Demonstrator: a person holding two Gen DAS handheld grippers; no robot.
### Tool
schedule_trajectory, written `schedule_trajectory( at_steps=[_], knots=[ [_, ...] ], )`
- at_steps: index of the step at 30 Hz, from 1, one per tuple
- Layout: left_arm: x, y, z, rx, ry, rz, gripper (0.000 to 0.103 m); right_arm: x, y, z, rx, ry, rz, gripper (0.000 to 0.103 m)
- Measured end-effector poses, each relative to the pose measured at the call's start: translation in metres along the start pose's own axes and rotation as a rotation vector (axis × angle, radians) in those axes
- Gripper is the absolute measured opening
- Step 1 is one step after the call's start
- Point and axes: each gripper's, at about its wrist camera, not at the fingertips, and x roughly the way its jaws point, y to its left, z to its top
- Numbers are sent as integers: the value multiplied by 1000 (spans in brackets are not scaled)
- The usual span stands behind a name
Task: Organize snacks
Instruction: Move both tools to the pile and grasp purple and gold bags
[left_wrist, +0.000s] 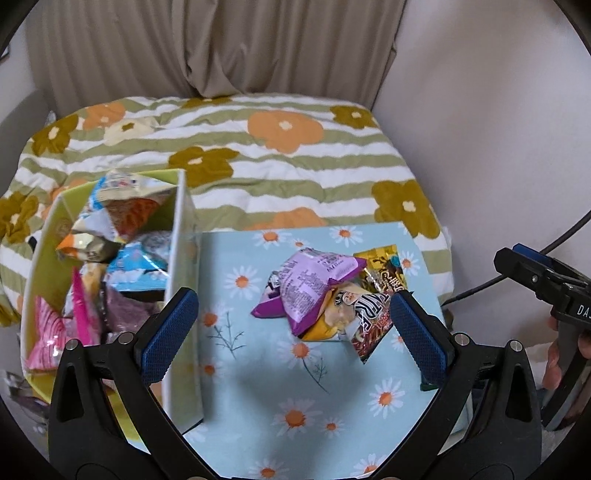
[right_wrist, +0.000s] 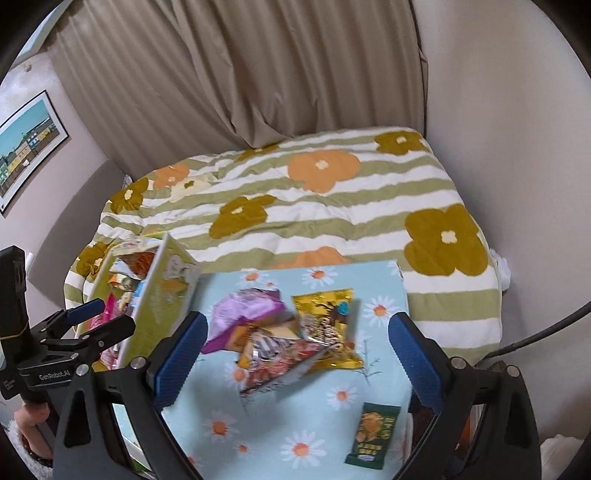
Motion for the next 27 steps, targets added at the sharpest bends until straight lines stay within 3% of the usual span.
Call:
schedule_trajectory(
  at_steps=[10, 18, 27],
  knots=[
    [76, -21, 10, 69, 157, 10, 102, 63, -39, -6, 78, 143, 12, 98],
    [146, -16, 12, 126, 300, 16, 102, 130, -51, -15, 145, 277, 31, 98],
    [195, -22, 12, 200, 394, 25, 102, 185, -51, -22, 172, 399, 45, 98]
  ],
)
